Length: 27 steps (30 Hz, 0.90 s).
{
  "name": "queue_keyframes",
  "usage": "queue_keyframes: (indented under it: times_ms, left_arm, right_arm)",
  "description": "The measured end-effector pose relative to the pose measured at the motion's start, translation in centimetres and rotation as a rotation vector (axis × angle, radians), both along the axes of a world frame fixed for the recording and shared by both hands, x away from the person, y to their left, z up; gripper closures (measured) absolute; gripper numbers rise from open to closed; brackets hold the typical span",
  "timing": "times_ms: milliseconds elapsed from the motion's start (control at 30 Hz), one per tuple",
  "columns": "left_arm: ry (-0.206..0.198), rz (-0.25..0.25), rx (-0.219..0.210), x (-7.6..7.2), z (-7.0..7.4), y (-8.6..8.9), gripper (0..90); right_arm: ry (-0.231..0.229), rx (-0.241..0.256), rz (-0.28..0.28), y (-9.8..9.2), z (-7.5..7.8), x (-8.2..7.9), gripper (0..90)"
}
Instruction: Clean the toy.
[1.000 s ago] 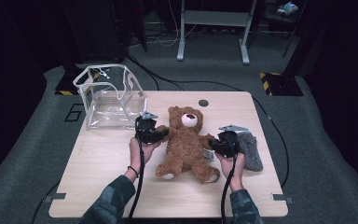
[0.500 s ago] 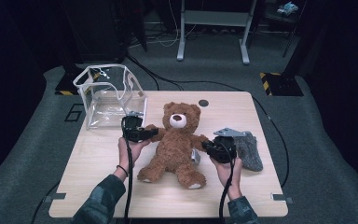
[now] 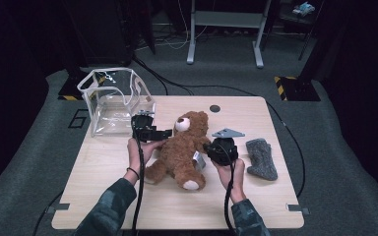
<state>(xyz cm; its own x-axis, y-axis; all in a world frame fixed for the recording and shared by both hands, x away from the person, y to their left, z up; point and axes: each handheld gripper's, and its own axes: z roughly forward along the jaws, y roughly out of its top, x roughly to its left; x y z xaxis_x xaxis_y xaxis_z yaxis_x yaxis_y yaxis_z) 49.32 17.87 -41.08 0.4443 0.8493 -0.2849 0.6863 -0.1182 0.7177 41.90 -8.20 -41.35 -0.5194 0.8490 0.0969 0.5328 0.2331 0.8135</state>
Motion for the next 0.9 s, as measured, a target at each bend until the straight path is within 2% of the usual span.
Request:
queue_keyframes:
  times_ms: [67,133,233,267,333,367,400,433,467,500,567,600,667,767,800,867,900]
  left_arm:
    - [0.020,-0.028,-0.002,0.5,-0.3,-1.0,19.6]
    - [0.069,-0.061,0.006,1.3,-1.0,-2.2,16.5]
    - [0.118,-0.096,-0.006,2.6,-1.8,-3.5,15.0]
    - [0.141,-0.125,0.000,3.0,-1.9,-3.9,14.9]
    - [0.165,-0.138,0.014,3.7,-2.1,-4.7,14.2]
    - [0.184,-0.160,0.035,4.1,-2.3,-5.1,14.3]
    - [0.207,-0.165,0.035,4.5,-2.5,-5.3,13.6]
    - [0.211,-0.170,0.050,4.9,-2.6,-5.6,13.3]
    - [0.227,-0.187,0.085,5.2,-2.7,-5.8,13.2]
    - [0.243,-0.182,0.080,5.4,-3.0,-6.2,12.1]
    - [0.252,-0.189,0.098,5.8,-3.4,-6.5,11.6]
    - [0.259,-0.183,0.088,5.9,-3.7,-6.6,11.7]
    - [0.269,-0.202,0.096,5.9,-4.1,-6.8,13.7]
    - [0.268,-0.213,0.097,5.8,-4.5,-7.2,15.5]
    - [0.268,-0.202,0.091,5.6,-4.7,-7.4,15.8]
    - [0.268,-0.211,0.088,5.4,-4.9,-7.6,20.7]
    - [0.260,-0.215,0.094,5.3,-4.9,-7.6,23.6]
  right_arm:
    - [-0.001,0.000,-0.002,0.0,-0.1,0.1,82.9]
    - [0.004,0.000,-0.007,-0.2,-0.2,0.3,82.9]
    - [0.012,-0.002,-0.012,-0.5,-0.3,0.5,82.8]
    - [0.013,-0.006,-0.010,-0.7,-0.4,0.5,82.7]
    - [0.019,-0.009,-0.013,-1.0,-0.4,0.6,82.7]
    - [0.017,-0.006,-0.015,-1.1,-0.5,0.6,82.7]
    - [0.021,-0.001,-0.019,-1.2,-0.6,0.7,82.7]
    - [0.027,-0.006,-0.017,-1.4,-0.6,0.7,82.7]
    - [0.026,-0.008,-0.015,-1.5,-0.8,0.7,82.7]
    - [0.028,-0.007,-0.014,-1.6,-0.9,0.7,82.7]
    - [0.031,-0.014,-0.017,-1.8,-1.1,0.7,82.6]
    - [0.033,-0.004,-0.021,-1.8,-1.2,0.8,82.6]
    - [0.036,-0.014,-0.023,-2.1,-1.3,0.9,82.6]
    - [0.045,-0.015,-0.029,-2.4,-1.7,1.0,82.2]
    - [0.048,-0.015,-0.031,-2.4,-1.8,1.0,81.8]
    - [0.054,-0.016,-0.042,-2.6,-2.1,1.1,78.6]
    - [0.060,-0.014,-0.047,-2.8,-2.2,1.1,74.2]
